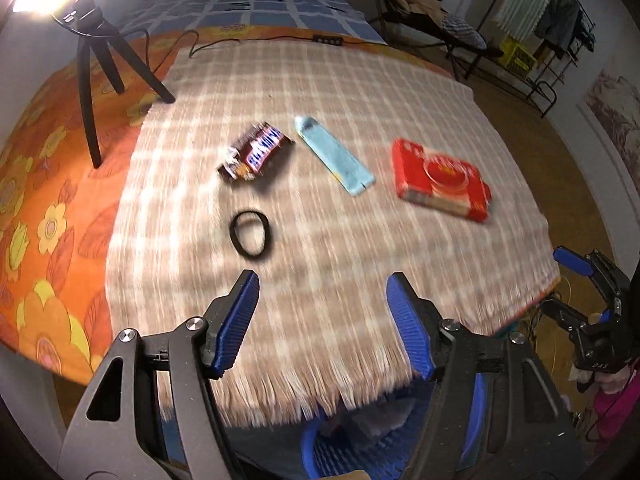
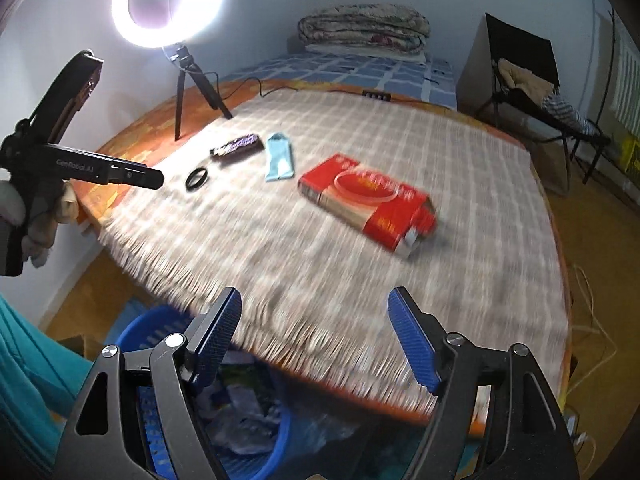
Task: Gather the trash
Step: 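Move left gripper to Snickers wrapper while right gripper approaches red medicine box, then close left gripper on Snickers wrapper while right gripper grasps red medicine box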
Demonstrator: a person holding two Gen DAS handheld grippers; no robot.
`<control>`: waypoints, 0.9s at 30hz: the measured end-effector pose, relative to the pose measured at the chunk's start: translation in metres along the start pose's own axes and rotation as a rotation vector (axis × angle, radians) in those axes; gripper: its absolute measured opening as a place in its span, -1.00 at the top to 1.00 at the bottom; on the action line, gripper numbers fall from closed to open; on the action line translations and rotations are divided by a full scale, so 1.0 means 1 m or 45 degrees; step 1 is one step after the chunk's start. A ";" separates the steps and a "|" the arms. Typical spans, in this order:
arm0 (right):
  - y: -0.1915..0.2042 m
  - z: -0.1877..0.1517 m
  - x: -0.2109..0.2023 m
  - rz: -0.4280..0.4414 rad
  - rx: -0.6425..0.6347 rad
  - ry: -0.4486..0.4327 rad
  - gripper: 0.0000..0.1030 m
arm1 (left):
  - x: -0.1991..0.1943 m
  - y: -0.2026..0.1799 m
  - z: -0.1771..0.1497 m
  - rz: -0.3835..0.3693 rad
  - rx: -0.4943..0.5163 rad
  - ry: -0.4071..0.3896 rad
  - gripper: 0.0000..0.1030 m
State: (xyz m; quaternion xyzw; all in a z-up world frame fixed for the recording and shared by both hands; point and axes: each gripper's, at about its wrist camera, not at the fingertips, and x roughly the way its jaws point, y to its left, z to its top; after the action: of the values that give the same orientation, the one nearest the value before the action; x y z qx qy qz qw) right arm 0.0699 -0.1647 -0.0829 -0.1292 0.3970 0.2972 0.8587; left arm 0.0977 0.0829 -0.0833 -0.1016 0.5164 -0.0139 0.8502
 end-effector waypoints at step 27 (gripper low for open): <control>-0.092 0.088 0.135 0.226 0.195 0.162 -0.47 | 0.110 0.094 0.104 -0.079 -0.279 0.056 -0.33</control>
State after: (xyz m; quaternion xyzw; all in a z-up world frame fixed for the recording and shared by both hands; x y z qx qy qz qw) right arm 0.2483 -0.1420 -0.1292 -0.0461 0.4820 0.3320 0.8095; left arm 0.2326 0.1768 -0.1505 -0.2096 0.5300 0.0141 0.8216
